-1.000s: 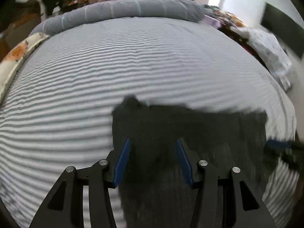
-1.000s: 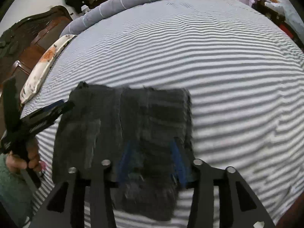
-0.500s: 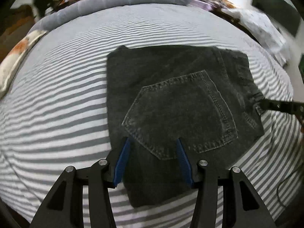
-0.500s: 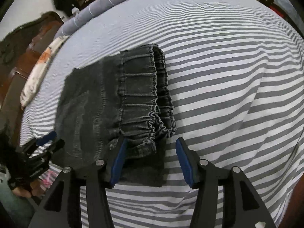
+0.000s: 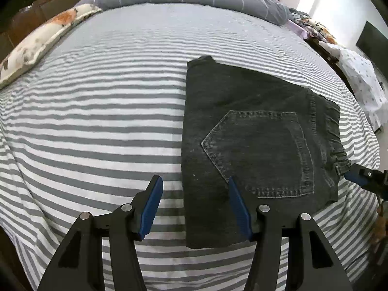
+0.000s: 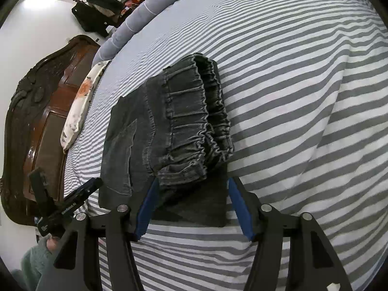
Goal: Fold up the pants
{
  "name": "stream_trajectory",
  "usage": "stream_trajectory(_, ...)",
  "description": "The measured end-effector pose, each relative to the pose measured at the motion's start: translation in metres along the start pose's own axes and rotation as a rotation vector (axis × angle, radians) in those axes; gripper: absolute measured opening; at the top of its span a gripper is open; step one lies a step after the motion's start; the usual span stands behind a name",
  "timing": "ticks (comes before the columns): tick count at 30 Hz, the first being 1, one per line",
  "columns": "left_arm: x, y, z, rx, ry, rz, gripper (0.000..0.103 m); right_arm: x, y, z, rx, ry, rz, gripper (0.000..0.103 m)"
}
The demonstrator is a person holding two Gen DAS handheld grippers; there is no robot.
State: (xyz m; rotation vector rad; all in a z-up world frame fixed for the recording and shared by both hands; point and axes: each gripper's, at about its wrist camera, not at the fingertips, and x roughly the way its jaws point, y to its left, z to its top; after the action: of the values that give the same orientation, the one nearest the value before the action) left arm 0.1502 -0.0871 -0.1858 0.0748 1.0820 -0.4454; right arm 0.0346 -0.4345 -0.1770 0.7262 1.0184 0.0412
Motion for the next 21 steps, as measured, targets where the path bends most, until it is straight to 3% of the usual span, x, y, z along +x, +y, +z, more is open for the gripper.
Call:
stream_trajectory(14,0.020,0.020,0.025,-0.070,0.062,-0.102,0.058,0.023,-0.014,0.031,-0.003,0.069,0.064,0.062)
stream_trajectory(21,0.031,0.033,0.041,-0.101,0.075,-0.164,0.062,0.032,-0.029,0.043,0.050,0.048,0.107,0.062)
